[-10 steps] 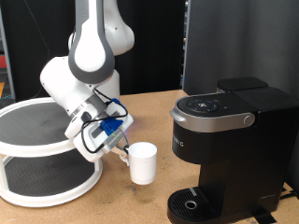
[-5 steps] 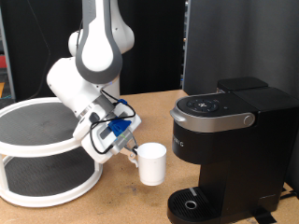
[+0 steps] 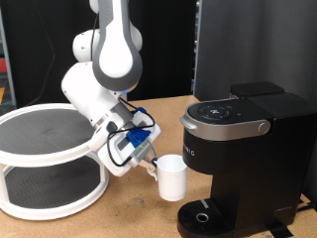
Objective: Make a cup of coffee with the keurig machine
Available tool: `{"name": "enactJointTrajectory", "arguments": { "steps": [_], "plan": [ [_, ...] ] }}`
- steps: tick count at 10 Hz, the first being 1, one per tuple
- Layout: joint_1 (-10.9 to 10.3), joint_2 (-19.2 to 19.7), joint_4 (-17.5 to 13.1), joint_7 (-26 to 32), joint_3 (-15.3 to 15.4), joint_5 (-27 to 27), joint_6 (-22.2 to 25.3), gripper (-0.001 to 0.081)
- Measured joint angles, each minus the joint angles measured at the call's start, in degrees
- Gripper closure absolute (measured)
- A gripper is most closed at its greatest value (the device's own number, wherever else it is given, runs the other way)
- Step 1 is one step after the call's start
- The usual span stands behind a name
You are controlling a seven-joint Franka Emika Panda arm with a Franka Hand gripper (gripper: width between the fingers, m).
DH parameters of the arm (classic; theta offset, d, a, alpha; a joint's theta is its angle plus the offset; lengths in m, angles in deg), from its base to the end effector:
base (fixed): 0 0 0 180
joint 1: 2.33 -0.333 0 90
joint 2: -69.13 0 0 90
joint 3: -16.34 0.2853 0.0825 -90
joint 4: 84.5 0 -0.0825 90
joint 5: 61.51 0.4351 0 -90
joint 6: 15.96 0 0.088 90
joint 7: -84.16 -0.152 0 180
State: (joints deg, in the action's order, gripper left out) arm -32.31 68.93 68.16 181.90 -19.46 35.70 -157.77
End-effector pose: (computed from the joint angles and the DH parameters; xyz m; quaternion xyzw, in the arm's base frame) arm 0.4391 -0.0196 0.1180 -0.9104 -0.0349 -0.2817 0.3010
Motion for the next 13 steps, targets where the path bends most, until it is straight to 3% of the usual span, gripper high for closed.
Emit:
{"name": "enactJointTrajectory", "arguments": {
  "steps": [8,13],
  "plan": [
    [-0.8,7.7,-6.0,2.4,5.6,11.4,0.0,0.0732],
    [-0.8,11.7,-6.9,6.8,6.3,16.5,4.0,0.0732]
  ]
}}
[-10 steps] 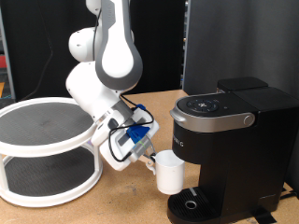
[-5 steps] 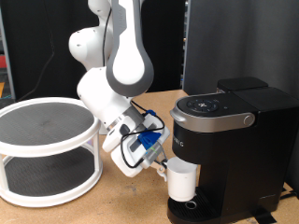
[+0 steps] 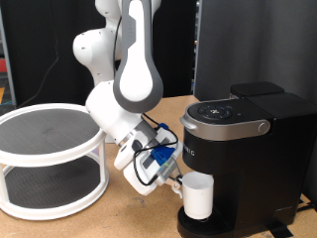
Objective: Make a cup of coffee with the keurig machine
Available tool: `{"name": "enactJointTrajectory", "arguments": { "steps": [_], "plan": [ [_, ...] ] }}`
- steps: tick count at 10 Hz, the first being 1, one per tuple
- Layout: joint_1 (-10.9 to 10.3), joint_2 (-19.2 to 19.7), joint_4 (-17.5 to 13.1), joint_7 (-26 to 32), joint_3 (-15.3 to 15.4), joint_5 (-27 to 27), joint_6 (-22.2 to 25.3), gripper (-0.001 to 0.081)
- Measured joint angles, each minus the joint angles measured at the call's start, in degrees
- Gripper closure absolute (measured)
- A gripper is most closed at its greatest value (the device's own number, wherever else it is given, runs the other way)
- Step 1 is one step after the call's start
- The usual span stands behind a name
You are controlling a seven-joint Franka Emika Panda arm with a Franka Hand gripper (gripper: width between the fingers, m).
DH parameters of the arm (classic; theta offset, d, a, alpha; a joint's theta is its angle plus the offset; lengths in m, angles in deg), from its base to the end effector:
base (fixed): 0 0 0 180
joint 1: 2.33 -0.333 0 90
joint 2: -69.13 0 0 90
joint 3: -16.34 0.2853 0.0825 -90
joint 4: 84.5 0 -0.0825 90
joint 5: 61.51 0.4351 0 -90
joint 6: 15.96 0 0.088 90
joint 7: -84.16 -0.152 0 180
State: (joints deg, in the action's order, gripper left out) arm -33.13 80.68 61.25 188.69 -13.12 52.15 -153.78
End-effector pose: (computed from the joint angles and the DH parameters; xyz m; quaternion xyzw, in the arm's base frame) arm 0.4678 0.0243 0.0835 -0.9006 -0.0283 -0.3045 0.3089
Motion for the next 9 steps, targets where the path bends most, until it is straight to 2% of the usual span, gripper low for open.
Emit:
{"name": "enactJointTrajectory", "arguments": {
  "steps": [7,8,9],
  "plan": [
    [0.0,4.7,-1.7,2.5,0.9,4.2,2.5,0.0732],
    [0.0,4.9,-1.7,2.5,1.0,4.2,2.6,0.0681],
    [0.0,4.9,-1.6,2.5,1.0,4.2,2.7,0.0681]
  ]
}}
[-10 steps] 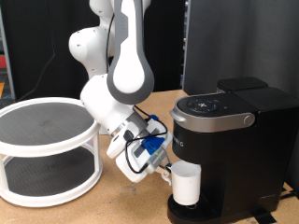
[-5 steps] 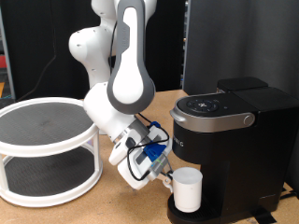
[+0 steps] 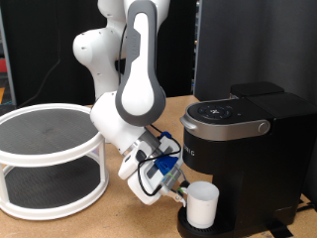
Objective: Make a cup of coffee with the keurig machine
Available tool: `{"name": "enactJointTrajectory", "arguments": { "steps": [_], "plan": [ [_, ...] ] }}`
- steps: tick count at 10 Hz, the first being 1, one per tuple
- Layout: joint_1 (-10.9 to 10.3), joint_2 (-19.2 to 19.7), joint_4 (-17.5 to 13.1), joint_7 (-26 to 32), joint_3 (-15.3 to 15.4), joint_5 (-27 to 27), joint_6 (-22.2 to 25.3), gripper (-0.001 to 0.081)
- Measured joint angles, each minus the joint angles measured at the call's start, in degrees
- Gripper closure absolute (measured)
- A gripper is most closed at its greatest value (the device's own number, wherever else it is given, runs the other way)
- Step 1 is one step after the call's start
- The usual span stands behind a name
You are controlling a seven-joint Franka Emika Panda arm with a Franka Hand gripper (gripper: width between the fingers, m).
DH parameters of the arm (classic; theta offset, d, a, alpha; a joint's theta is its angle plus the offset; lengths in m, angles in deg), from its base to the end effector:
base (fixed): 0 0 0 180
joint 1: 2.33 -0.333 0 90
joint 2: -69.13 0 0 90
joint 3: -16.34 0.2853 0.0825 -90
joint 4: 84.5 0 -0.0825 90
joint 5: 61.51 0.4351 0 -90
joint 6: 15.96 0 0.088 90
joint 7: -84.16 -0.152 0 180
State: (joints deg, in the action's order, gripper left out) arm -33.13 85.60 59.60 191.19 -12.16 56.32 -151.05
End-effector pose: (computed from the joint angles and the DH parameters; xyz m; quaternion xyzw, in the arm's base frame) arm 0.4671 0.0297 0.0597 -0.8994 -0.0271 -0.3053 0.3117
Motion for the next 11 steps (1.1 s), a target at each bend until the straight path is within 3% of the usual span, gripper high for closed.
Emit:
{"name": "enactJointTrajectory", "arguments": {
  "steps": [1,2,3,4,5,6,11],
  "plan": [
    [0.0,0.0,0.1,0.0,0.0,0.0,0.2,0.0486],
    [0.2,-0.3,0.4,-0.6,-0.1,-0.6,0.5,0.0486],
    [0.5,-1.2,1.0,-1.8,-0.4,-2.4,1.3,0.0275],
    [0.9,-2.7,1.9,-3.7,-1.1,-5.4,2.3,0.0137],
    [1.5,-4.8,3.1,-5.7,-1.9,-9.0,2.6,0.0137],
    [2.0,-6.9,4.4,-7.4,-2.8,-12.3,2.5,0.0027],
    [4.7,-17.3,10.8,-12.9,-6.9,-26.5,-0.6,-0.0002]
  ]
}}
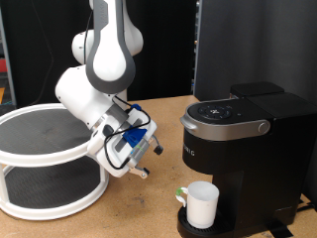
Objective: Make a cup of coffee with the keurig machine
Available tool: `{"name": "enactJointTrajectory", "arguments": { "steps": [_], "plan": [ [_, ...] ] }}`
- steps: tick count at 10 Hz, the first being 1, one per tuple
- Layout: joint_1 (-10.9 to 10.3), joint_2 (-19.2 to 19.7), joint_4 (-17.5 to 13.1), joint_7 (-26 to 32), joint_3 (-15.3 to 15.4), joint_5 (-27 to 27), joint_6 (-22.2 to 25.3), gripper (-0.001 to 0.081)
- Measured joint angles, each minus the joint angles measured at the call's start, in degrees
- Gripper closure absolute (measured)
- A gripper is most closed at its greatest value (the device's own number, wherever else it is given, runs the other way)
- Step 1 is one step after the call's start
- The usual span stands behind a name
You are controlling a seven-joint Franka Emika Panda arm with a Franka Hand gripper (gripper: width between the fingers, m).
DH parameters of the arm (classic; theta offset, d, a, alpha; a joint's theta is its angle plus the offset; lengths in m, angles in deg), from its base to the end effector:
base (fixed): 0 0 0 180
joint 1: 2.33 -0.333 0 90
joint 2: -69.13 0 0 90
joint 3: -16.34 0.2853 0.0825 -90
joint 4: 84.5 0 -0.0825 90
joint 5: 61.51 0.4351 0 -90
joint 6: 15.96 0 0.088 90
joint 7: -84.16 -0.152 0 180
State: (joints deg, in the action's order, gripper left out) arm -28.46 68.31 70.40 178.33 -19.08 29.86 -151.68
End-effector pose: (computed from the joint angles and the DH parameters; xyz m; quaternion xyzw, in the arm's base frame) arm 0.4193 -0.0230 0.1108 -0.9027 -0.0321 -0.2535 0.3462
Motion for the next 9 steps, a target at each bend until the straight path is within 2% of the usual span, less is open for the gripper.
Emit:
{"name": "enactJointTrajectory", "arguments": {
  "steps": [1,3,6,9],
  "plan": [
    [0.0,0.1,0.0,0.0,0.1,0.0,0.0,-0.0002],
    [1.1,-0.6,0.0,-0.9,-1.1,-4.7,4.2,-0.0002],
    [3.7,-6.7,0.2,-6.5,-3.1,-11.4,10.0,-0.0002],
    [5.3,-13.6,0.7,-13.9,-3.1,-15.4,11.6,-0.0002]
  ]
}}
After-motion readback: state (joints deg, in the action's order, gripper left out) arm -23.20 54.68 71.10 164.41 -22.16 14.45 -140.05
